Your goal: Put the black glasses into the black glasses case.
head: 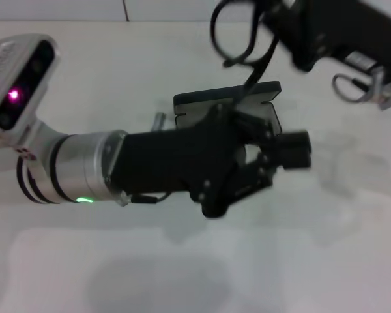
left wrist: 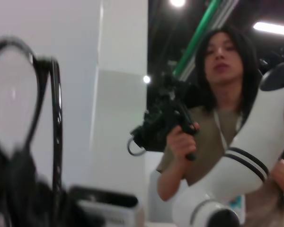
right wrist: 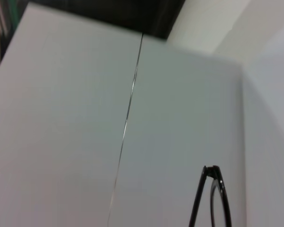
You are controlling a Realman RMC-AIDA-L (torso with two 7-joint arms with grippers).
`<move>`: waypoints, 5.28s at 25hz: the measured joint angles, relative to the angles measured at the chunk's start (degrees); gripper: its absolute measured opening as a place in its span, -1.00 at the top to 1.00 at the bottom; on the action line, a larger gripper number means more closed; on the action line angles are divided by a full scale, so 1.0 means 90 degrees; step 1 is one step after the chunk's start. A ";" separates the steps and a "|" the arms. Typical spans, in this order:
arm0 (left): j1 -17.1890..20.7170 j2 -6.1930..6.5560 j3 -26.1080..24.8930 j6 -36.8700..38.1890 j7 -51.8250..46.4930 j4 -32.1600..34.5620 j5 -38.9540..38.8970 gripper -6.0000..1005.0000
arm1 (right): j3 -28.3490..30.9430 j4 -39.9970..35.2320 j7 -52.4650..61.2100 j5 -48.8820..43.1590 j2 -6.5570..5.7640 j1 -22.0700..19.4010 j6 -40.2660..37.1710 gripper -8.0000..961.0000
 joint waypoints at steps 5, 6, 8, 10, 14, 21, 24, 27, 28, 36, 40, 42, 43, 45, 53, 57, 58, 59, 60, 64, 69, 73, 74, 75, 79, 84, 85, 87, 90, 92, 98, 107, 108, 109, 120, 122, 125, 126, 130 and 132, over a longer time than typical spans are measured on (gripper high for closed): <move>0.0331 0.0011 0.0003 0.0004 0.0017 0.0002 -0.0685 0.83 | -0.0875 -0.0057 -0.0368 0.0430 0.0000 -0.0093 0.0587 0.76; 0.0378 0.0014 0.0004 0.0004 0.0020 0.0000 -0.0800 0.83 | -0.0956 -0.0096 -0.0380 0.0434 -0.0001 -0.0127 0.0689 0.76; 0.0455 0.0020 -0.0006 0.0000 0.0022 -0.0002 -0.0943 0.83 | -0.1071 -0.0176 -0.0390 0.0423 -0.0001 -0.0202 0.0879 0.76; 0.0484 0.0025 -0.0026 -0.0022 0.0004 -0.0003 -0.1001 0.83 | -0.1139 -0.0222 -0.0394 0.0393 -0.0001 -0.0251 0.0975 0.76; 0.0502 0.0026 -0.0038 -0.0118 -0.0045 -0.0006 -0.1097 0.83 | -0.1252 -0.0230 -0.0399 0.0384 0.0000 -0.0262 0.1005 0.76; 0.0493 0.0035 -0.0042 -0.0171 -0.0053 -0.0296 -0.1351 0.83 | -0.1427 -0.0233 -0.0402 0.0377 -0.0001 -0.0258 0.1039 0.76; 0.0546 0.0039 -0.0042 -0.0230 -0.0060 -0.0337 -0.1428 0.83 | -0.1474 -0.0233 -0.0404 0.0377 -0.0001 -0.0262 0.1073 0.76; 0.0583 0.0045 -0.0042 -0.0289 -0.0151 -0.0340 -0.1432 0.83 | -0.1562 -0.0233 -0.0405 0.0376 -0.0001 -0.0263 0.1118 0.76; 0.0588 0.0048 -0.0042 -0.0317 -0.0187 -0.0340 -0.1435 0.83 | -0.1578 -0.0233 -0.0406 0.0376 0.0000 -0.0263 0.1142 0.76; 0.0603 0.0047 -0.0014 -0.0368 -0.0226 -0.0341 -0.1440 0.83 | -0.1600 -0.0232 -0.0380 0.0377 0.0000 -0.0261 0.1256 0.76; 0.0625 0.0056 -0.0003 -0.0369 -0.0260 -0.0341 -0.1427 0.83 | -0.1603 -0.0229 -0.0345 0.0377 0.0000 -0.0287 0.1329 0.76; 0.0717 0.0077 -0.0002 -0.0338 -0.0308 -0.0305 -0.1399 0.83 | -0.1604 -0.0228 -0.0308 0.0377 -0.0006 -0.0309 0.1457 0.76; 0.0795 0.0094 -0.0002 -0.0305 -0.0335 -0.0274 -0.1391 0.83 | -0.1604 -0.0228 -0.0278 0.0377 -0.0017 -0.0321 0.1536 0.76; 0.1022 0.0142 -0.0010 -0.0200 -0.0447 -0.0107 -0.1393 0.83 | -0.1605 -0.0228 -0.0182 0.0378 -0.0047 -0.0349 0.1664 0.76; 0.1900 0.0304 -0.0034 0.0041 -0.0903 0.0772 -0.1460 0.83 | -0.1556 -0.1057 0.0396 -0.0717 -0.0184 -0.0517 0.2401 0.76; 0.2201 0.0366 -0.0038 0.0049 -0.1033 0.1012 -0.1662 0.83 | -0.1553 -0.3108 0.2600 -0.3438 -0.0313 -0.0794 0.3742 0.76; 0.2218 0.0378 -0.0039 0.0048 -0.1034 0.1012 -0.1675 0.83 | -0.1551 -0.3576 0.3223 -0.4179 -0.0312 -0.0858 0.3956 0.76; 0.2232 0.0394 -0.0040 0.0048 -0.1033 0.1016 -0.1698 0.83 | -0.1536 -0.4194 0.4043 -0.5273 -0.0276 -0.0933 0.4131 0.76; 0.2246 0.0406 -0.0041 0.0048 -0.1025 0.1017 -0.1715 0.83 | -0.1517 -0.4502 0.4434 -0.5827 -0.0239 -0.0966 0.4166 0.76; 0.2258 0.0446 -0.0048 0.0049 -0.0992 0.1008 -0.1750 0.83 | -0.1527 -0.5953 0.6343 -0.8773 -0.0022 -0.1055 0.3985 0.76; 0.2277 0.0536 -0.0051 0.0048 -0.0989 0.1018 -0.1755 0.83 | -0.1872 -0.6694 0.6973 -0.9918 -0.0017 -0.1011 0.3909 0.76; 0.2281 0.0556 -0.0079 0.0048 -0.0988 0.1017 -0.1759 0.83 | -0.2248 -0.7005 0.7220 -1.0734 -0.0005 -0.0925 0.3894 0.76; 0.2281 0.0558 -0.0092 0.0047 -0.0987 0.1009 -0.1760 0.83 | -0.2333 -0.7027 0.7229 -1.0864 -0.0005 -0.0908 0.3916 0.76; 0.2281 0.0560 -0.0111 0.0046 -0.0985 0.0998 -0.1761 0.83 | -0.2449 -0.7032 0.7224 -1.0995 -0.0003 -0.0895 0.3992 0.76; 0.2295 0.0596 -0.0128 0.0046 -0.0977 0.1018 -0.1757 0.83 | -0.2824 -0.7039 0.7208 -1.1404 -0.0001 -0.0937 0.4404 0.76; 0.2430 0.0796 -0.0046 0.0060 -0.1094 0.1329 -0.1412 0.83 | -0.3396 -0.6935 0.7156 -1.1862 0.0000 -0.1075 0.5276 0.76; 0.2457 0.0842 -0.0036 0.0062 -0.1141 0.1388 -0.1296 0.83 | -0.3473 -0.6906 0.7118 -1.1931 0.0000 -0.1107 0.5429 0.76; 0.2520 0.0903 -0.0005 0.0067 -0.1211 0.1459 -0.1158 0.83 | -0.3656 -0.6812 0.6937 -1.2044 0.0000 -0.1215 0.5892 0.76; 0.2634 0.0938 -0.0001 0.0069 -0.1204 0.1470 -0.1151 0.83 | -0.3786 -0.6715 0.6736 -1.2104 0.0000 -0.1390 0.6392 0.76; 0.2707 0.0942 -0.0023 0.0070 -0.1186 0.1470 -0.1169 0.83 | -0.3824 -0.6649 0.6640 -1.2142 -0.0001 -0.1464 0.6627 0.76; 0.2741 0.0940 -0.0039 0.0068 -0.1165 0.1458 -0.1176 0.83 | -0.3946 -0.6263 0.6457 -1.2155 -0.0001 -0.1508 0.7327 0.76; 0.2689 0.0919 -0.0056 0.0046 -0.1153 0.1435 -0.1183 0.83 | -0.4221 -0.5599 0.6455 -1.2152 -0.0001 -0.1508 0.8330 0.76; 0.2687 0.0916 -0.0058 0.0045 -0.1153 0.1434 -0.1184 0.83 | -0.4222 -0.5540 0.6455 -1.2152 -0.0001 -0.1497 0.8365 0.76; 0.2686 0.0914 -0.0061 0.0044 -0.1153 0.1432 -0.1184 0.83 | -0.4222 -0.5488 0.6455 -1.2152 -0.0001 -0.1483 0.8384 0.76; 0.2690 0.0868 -0.0063 0.0031 -0.1070 0.1406 -0.1172 0.83 | -0.4303 -0.5200 0.6135 -1.2152 -0.0001 -0.1502 0.8784 0.76; 0.2696 0.0857 -0.0062 0.0029 -0.1066 0.1392 -0.1153 0.83 | -0.4309 -0.5171 0.6129 -1.2152 0.0000 -0.1489 0.8815 0.76; 0.2703 0.0840 -0.0062 0.0029 -0.1065 0.1389 -0.1141 0.83 | -0.4357 -0.5085 0.6127 -1.2152 0.0000 -0.1460 0.8901 0.76; 0.2710 0.0829 -0.0061 0.0029 -0.1060 0.1388 -0.1137 0.83 | -0.4401 -0.5039 0.6125 -1.2152 -0.0001 -0.1454 0.8992 0.76; 0.2759 0.0802 -0.0056 0.0029 -0.1019 0.1386 -0.1133 0.83 | -0.4527 -0.4866 0.6068 -1.2152 -0.0004 -0.1434 0.9305 0.76; 0.2767 0.0783 -0.0046 0.0029 -0.0994 0.1361 -0.1131 0.83 | -0.4547 -0.4821 0.6055 -1.2152 -0.0003 -0.1428 0.9346 0.75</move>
